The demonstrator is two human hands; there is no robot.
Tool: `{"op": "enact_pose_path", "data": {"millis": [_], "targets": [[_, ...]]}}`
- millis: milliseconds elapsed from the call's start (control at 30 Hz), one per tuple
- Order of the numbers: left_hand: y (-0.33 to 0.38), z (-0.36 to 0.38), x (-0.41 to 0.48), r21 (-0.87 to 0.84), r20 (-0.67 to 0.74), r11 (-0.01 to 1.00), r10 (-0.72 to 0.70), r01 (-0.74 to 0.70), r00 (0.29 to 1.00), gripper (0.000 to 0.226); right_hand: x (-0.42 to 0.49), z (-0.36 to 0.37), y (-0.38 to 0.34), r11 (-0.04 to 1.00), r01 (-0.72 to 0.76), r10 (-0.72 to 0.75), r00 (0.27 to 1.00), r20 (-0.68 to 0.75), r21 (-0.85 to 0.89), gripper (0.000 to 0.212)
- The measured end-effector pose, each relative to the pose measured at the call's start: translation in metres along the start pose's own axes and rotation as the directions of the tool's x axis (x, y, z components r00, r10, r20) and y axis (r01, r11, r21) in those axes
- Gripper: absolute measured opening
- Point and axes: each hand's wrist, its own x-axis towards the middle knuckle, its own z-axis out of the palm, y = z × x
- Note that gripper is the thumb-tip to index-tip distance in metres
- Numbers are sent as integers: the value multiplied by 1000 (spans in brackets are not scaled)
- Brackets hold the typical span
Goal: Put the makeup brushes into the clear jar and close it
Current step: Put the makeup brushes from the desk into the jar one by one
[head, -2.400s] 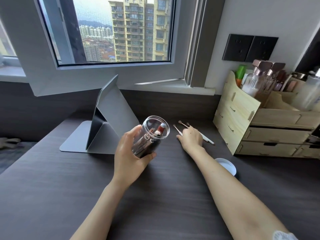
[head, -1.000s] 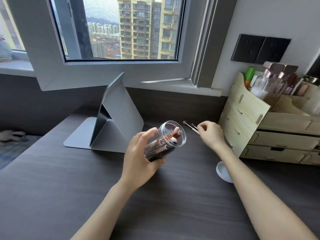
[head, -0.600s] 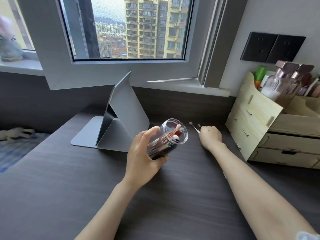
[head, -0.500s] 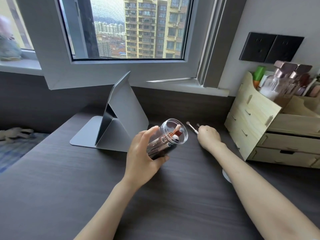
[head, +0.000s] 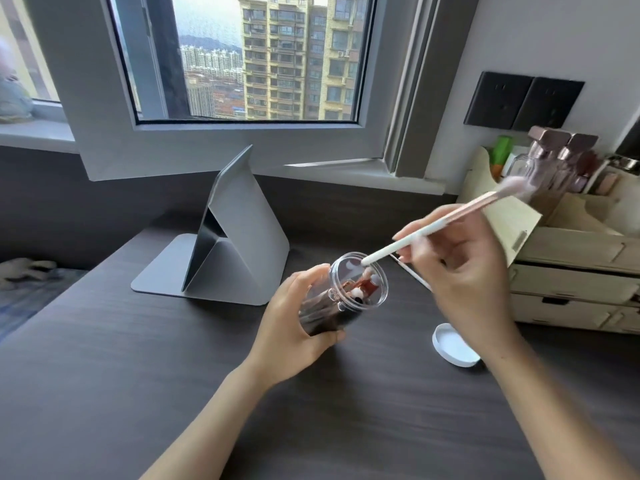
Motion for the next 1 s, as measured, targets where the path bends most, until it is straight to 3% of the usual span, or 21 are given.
{"op": "enact_pose_path", "data": {"millis": [100, 133, 300, 400, 500, 600, 733, 833, 1000], "targets": [[3, 0, -2, -62, 40, 998, -7, 10, 999, 79, 2, 7, 15, 931, 6, 46, 990, 135, -365, 8], [4, -1, -2, -83, 51, 996, -20, 24, 998, 79, 4, 8, 19, 911, -13, 87, 983, 161, -413, 8], [9, -2, -2, -137, 88, 986, -80, 92, 993, 77, 15, 7, 22, 960, -244, 269, 938, 216, -135, 10], [8, -1, -2, -132, 92, 986, -94, 106, 991, 77, 26, 1, 32, 946, -325, 322, 937, 134, 3, 13], [7, -1, -2, -124, 87, 986, -100, 110, 991, 78, 38, -12, 72, 899, -395, 376, 918, -125, -191, 19], [7, 0, -1, -115, 70, 987, -106, 114, 992, 77, 42, -27, 125, 664, -453, 401, 887, -228, -595, 21], [3, 1, -1, -99, 49, 986, -132, 136, 990, 77, 39, -30, 174, 314, -289, 543, 836, -79, -905, 28], [0, 0, 0, -116, 17, 979, -168, 169, 986, 78, 36, -24, 192, 86, -104, 628, 778, -27, -991, 33], [-2, -2, 2, -155, -36, 966, -216, 208, 976, 79, 31, -6, 195, -110, 149, 504, 861, 74, -983, 35]]}}
